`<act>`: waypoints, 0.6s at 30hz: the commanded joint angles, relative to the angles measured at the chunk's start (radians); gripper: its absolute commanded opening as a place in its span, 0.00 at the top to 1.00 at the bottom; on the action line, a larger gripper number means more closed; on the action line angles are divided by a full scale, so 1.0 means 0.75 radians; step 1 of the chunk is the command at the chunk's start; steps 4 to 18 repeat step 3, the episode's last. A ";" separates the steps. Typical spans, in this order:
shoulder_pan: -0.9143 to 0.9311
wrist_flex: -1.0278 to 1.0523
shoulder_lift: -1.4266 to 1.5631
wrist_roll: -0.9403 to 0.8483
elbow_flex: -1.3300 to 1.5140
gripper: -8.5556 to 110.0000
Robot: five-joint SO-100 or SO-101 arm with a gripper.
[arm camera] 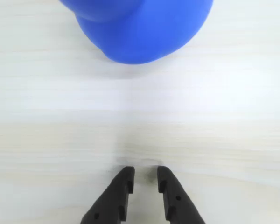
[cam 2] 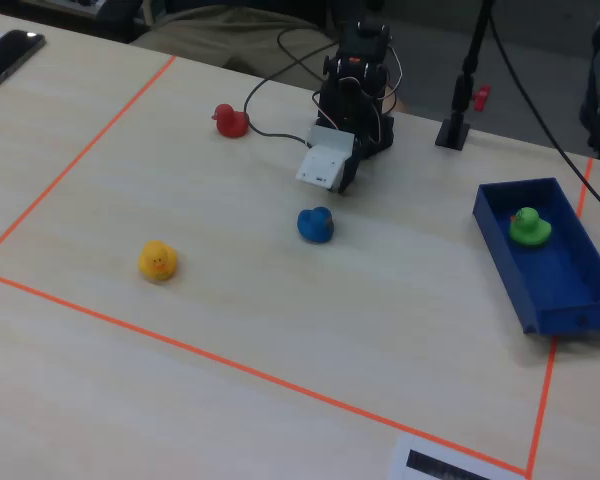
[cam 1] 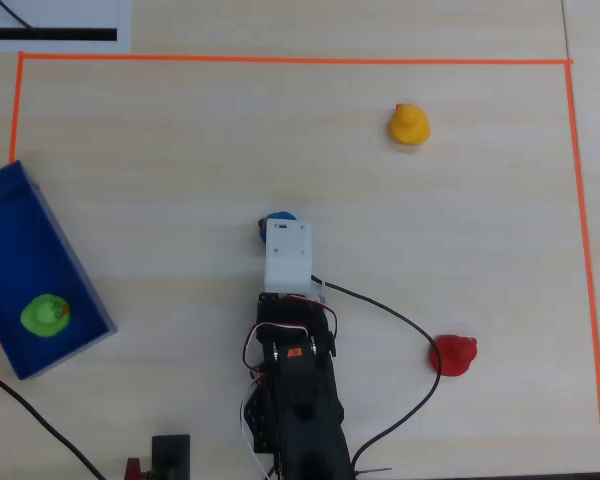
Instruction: Grasp green duck and put it into box.
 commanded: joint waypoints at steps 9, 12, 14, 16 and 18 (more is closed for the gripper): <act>0.010 0.022 -0.012 0.012 -0.006 0.89; 0.010 0.022 -0.012 0.012 -0.006 0.89; 0.010 0.022 -0.012 0.012 -0.006 0.89; 0.010 0.022 -0.012 0.012 -0.006 0.89; 0.010 0.022 -0.012 0.012 -0.006 0.89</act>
